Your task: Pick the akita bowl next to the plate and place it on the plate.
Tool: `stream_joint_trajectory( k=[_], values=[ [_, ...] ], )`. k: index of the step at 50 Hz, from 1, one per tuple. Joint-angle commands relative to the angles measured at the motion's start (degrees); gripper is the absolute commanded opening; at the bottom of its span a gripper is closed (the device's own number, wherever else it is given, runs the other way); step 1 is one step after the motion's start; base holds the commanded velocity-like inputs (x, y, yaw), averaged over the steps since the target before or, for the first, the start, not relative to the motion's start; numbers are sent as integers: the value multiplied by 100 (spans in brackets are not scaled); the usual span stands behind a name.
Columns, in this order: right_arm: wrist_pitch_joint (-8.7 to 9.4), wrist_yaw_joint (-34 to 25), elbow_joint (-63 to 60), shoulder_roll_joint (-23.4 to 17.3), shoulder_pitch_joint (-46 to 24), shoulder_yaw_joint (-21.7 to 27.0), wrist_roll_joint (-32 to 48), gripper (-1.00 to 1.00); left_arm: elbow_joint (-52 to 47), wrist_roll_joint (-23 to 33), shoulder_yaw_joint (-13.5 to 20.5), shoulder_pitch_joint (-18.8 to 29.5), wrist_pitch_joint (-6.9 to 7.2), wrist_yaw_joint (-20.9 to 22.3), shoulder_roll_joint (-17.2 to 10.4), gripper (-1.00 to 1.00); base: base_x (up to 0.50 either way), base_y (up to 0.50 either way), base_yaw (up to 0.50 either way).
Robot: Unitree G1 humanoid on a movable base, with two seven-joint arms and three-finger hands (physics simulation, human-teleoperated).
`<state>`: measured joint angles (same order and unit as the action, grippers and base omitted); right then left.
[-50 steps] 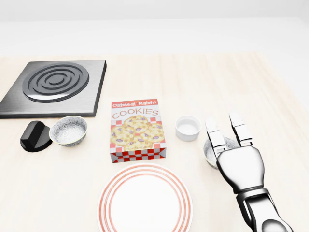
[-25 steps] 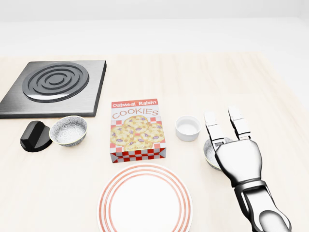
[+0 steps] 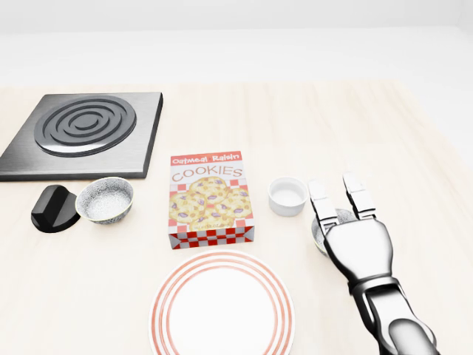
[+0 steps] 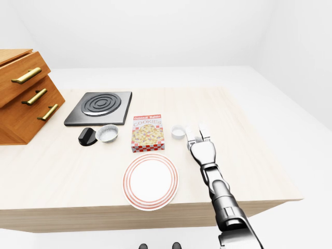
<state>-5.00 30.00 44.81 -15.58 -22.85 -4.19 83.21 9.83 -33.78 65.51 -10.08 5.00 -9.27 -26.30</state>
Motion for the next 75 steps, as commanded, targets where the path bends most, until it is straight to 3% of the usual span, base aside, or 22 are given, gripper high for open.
stream_joint_trajectory(
  k=[1, 28, 54, 65, 67, 69, 75],
  values=[
    [0, 0, 585, -42, -248, -62, -62, 100, -21, -7, -12, 0, 0, -11, 1, 100, 0, 0, 0],
    [0, 0, 1530, -105, -701, -199, -120, 100, -77, 32, -71, 43, 0, -41, 43, 100, 0, 0, 0],
    [0, 0, 2494, 109, -1123, -452, -63, 100, -202, 70, -140, 77, 0, -133, 58, 100, 0, 0, 0],
    [0, 0, 2647, 165, -1135, -341, -415, 100, -165, 71, -116, 77, 0, -100, 44, 100, 0, 0, 0],
    [0, 0, 2726, 179, -1115, -356, -490, -47, -201, 47, -81, 65, 0, -99, 32, 100, 0, 0, 0],
    [0, 0, 2734, 186, -1096, -372, -549, -100, -246, 26, -46, 56, 0, -99, 29, 100, 0, 0, 0],
    [0, 0, 2642, 197, -972, -319, -855, -100, -562, -28, 69, 69, 0, -137, 8, 100, 0, 0, 0]
  ],
)
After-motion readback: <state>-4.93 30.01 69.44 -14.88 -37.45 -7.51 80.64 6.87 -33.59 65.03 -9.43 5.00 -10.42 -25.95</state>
